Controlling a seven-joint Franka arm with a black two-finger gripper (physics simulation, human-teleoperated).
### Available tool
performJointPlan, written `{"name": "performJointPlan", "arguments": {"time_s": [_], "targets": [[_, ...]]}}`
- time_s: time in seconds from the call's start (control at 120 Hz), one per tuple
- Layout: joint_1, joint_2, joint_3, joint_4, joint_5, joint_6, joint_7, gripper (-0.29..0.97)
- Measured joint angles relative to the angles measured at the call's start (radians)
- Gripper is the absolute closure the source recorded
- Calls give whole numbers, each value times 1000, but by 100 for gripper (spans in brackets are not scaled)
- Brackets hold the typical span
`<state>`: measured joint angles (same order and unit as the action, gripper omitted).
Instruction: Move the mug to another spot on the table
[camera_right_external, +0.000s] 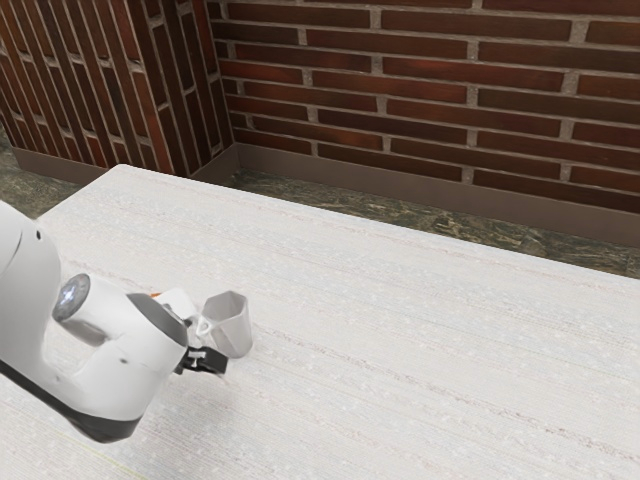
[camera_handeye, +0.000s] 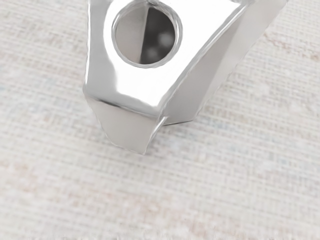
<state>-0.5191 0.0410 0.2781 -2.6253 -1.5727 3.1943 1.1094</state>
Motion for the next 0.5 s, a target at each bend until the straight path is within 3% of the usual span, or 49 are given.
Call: {"name": "performJointPlan", "arguments": {"time_s": [0.158, 0.3, 0.5], "targets": [[-41, -95, -2, -34, -110, 68, 79, 1], [-194, -169, -5, -39, -280, 179, 157, 1], [-167, -178, 26, 57, -382, 257, 322, 0]]}}
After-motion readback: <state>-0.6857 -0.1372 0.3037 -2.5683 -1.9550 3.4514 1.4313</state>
